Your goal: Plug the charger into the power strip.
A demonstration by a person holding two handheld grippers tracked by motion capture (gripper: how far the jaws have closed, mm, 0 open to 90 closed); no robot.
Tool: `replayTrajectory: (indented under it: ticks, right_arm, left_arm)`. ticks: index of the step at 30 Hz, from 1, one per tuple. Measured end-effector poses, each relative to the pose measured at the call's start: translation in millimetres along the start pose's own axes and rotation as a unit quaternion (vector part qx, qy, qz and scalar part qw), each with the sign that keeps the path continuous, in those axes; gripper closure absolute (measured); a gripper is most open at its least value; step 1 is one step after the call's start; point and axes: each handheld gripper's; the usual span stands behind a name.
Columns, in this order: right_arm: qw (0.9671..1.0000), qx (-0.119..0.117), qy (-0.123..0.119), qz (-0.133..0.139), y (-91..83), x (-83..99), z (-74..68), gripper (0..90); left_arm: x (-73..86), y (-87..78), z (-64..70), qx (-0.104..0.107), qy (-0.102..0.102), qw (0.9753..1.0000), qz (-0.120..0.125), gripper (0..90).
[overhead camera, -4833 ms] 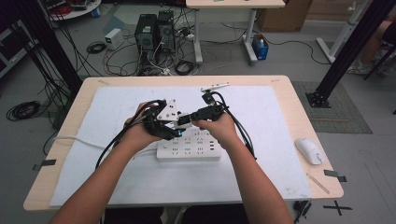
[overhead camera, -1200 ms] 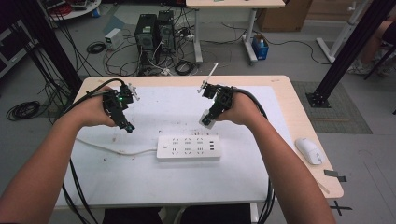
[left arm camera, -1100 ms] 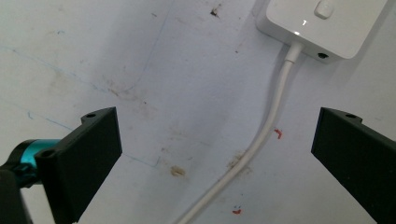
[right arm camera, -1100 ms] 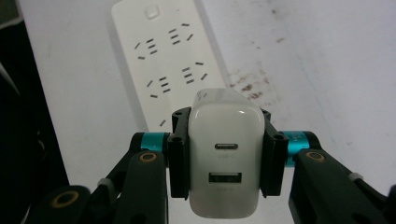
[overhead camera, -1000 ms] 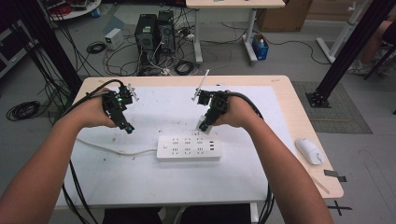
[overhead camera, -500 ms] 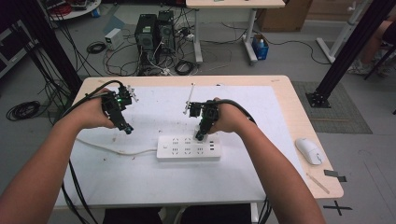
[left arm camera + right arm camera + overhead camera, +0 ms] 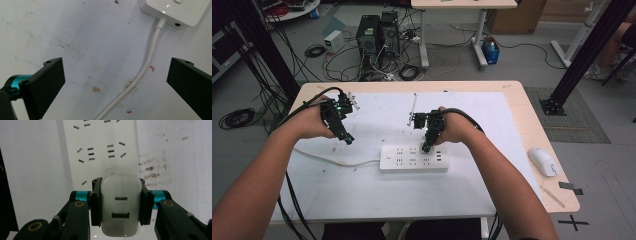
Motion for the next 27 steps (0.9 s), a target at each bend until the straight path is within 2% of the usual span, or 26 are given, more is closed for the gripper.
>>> replayTrajectory:
  ticks: [7, 10, 13, 18, 22, 27]
  right_arm:
    - [0.9991, 0.014, -0.038, -0.011, 2.8, -4.0, -6.0, 62.5]
    - [0.9987, 0.020, -0.043, -0.016, 3.8, -7.1, -8.7, 62.6]
    - [0.9976, 0.026, -0.059, -0.027, 11.7, -9.6, -10.7, 62.7]
    - [0.9979, 0.023, -0.053, -0.027, 11.3, -7.8, -8.9, 62.9]
    - [0.9976, 0.032, -0.054, -0.027, 11.5, -8.2, -13.0, 63.0]
    - [0.9960, 0.045, -0.069, -0.034, 12.3, -10.6, -17.0, 63.0]
  left_arm:
    - [-0.6, -0.8, 1.5, -0.001, 0.002, 1.0000, -0.003, 1.7]
    - [-0.8, -0.5, 1.8, -0.001, 0.003, 1.0000, -0.002, 1.7]
    - [-1.3, 0.1, 2.5, 0.000, 0.003, 1.0000, -0.001, 1.7]
    - [-2.0, 1.0, 2.7, 0.002, 0.006, 1.0000, -0.006, 1.7]
    - [-2.2, 2.5, 1.5, 0.001, 0.003, 1.0000, -0.007, 1.7]
    - [-3.2, 4.0, 1.2, 0.001, 0.000, 1.0000, -0.008, 1.7]
Point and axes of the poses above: each handheld gripper's, and its own axes: y roughly forward along the jaws, x roughly out of its underside, z roughly to its right, and after that the axes turned 5 degrees about x, right-handed
